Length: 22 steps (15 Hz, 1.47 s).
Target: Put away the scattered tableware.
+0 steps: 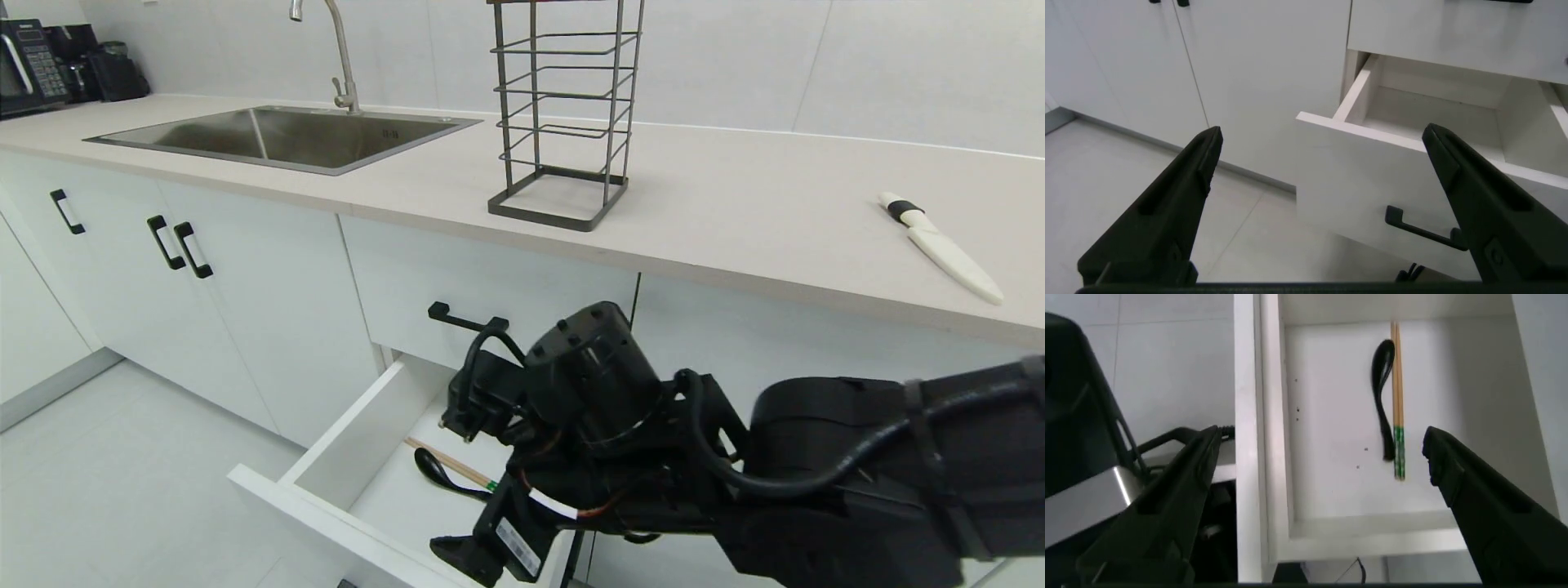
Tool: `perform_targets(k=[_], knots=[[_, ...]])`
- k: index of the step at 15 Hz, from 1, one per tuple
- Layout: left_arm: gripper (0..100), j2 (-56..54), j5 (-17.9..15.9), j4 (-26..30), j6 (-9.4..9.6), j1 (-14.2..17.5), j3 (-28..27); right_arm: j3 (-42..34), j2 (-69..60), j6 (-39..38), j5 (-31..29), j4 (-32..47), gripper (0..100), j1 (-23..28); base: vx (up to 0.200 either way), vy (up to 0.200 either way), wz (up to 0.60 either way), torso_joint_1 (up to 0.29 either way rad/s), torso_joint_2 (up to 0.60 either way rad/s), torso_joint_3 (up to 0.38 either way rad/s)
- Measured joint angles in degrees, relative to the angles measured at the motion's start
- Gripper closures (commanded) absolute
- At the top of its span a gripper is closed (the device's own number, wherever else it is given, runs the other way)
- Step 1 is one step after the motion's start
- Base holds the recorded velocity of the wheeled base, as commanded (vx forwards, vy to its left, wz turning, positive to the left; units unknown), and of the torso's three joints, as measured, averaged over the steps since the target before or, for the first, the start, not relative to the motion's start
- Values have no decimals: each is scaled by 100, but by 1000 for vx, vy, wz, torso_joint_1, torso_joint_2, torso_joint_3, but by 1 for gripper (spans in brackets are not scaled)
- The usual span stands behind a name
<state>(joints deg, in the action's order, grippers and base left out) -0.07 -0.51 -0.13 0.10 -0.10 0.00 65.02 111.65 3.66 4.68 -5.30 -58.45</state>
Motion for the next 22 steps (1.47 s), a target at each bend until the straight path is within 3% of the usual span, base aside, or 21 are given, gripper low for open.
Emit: perform_targets(k=[5, 12, 18, 22], knots=[[0, 0, 0, -2, 0, 0, 0, -1282, -1117, 37, -4, -96, 0, 96, 0, 0, 0, 0, 0, 0], [0, 0, 2, -2, 0, 0, 0, -3474, -2927, 30, 40, -958, 0, 807, 0, 0, 0, 0, 0, 0], [0, 0, 0, -2, -2, 0, 0, -4871, -5454, 80, 172, -877, 0, 2004, 0, 0, 0, 0, 0, 0], [0, 0, -2, -2, 0, 0, 0, -5332, -7040, 436, 191, -492, 0, 3059, 0, 0, 0, 0, 0, 0]])
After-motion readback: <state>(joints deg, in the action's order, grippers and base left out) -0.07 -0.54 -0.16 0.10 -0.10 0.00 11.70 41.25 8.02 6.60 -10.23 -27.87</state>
